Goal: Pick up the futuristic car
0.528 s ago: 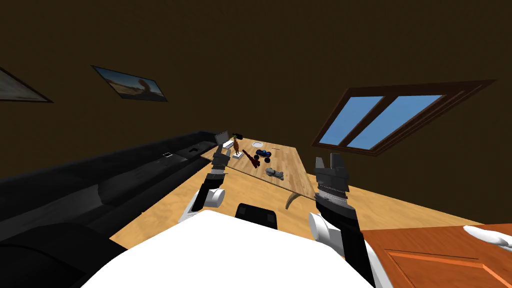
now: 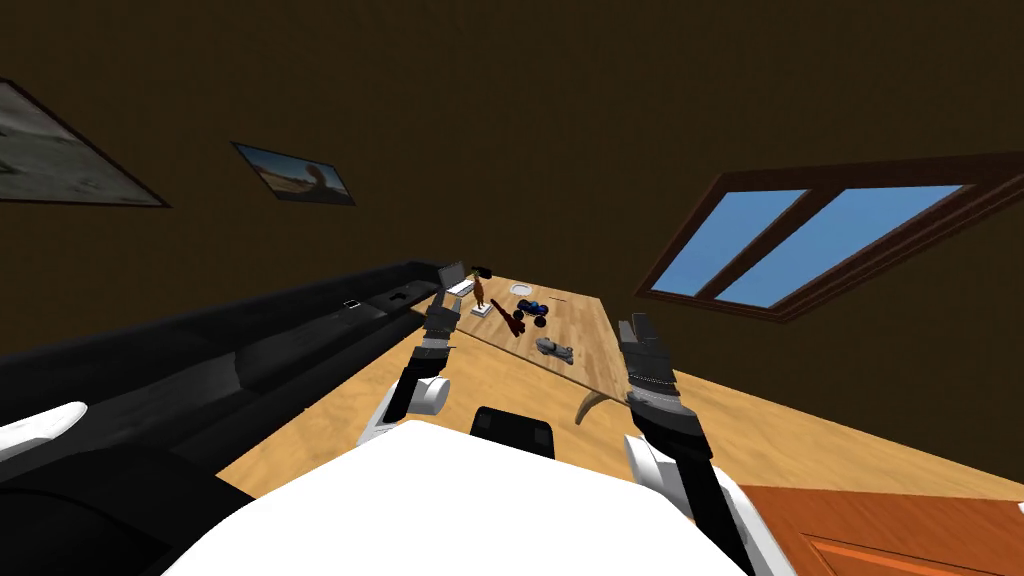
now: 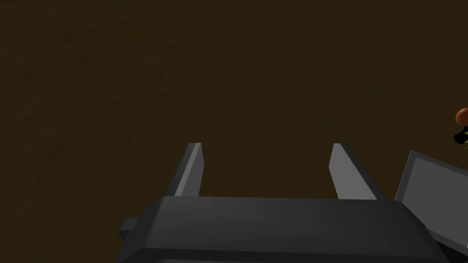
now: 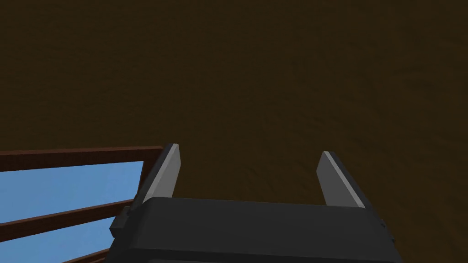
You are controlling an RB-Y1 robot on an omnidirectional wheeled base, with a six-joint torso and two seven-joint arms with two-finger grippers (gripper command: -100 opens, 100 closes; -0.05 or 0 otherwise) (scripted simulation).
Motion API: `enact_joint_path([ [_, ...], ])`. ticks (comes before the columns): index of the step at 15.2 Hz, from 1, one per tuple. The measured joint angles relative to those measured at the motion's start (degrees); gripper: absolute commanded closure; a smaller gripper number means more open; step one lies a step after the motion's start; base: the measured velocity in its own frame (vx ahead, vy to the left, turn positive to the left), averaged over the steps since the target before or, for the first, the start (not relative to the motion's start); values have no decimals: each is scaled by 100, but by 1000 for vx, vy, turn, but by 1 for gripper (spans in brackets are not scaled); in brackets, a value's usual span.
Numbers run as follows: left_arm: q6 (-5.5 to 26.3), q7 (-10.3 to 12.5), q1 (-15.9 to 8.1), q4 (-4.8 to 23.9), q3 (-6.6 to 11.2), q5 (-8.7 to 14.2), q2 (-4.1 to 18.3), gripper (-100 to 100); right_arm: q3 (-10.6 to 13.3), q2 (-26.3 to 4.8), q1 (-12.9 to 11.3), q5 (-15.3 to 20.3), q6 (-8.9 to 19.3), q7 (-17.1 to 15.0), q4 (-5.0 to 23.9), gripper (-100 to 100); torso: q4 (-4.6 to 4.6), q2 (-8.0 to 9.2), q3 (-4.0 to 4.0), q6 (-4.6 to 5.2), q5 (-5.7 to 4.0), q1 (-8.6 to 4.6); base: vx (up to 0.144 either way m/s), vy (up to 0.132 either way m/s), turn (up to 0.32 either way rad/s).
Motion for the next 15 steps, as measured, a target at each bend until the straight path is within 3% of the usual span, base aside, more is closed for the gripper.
enact_joint_path([
  [15,0,0,0,0,0,0,0,0,-53,-1430,202,1300,-507,141,1625,-100,-1,-4,-3,0,0,3,10,12,191],
])
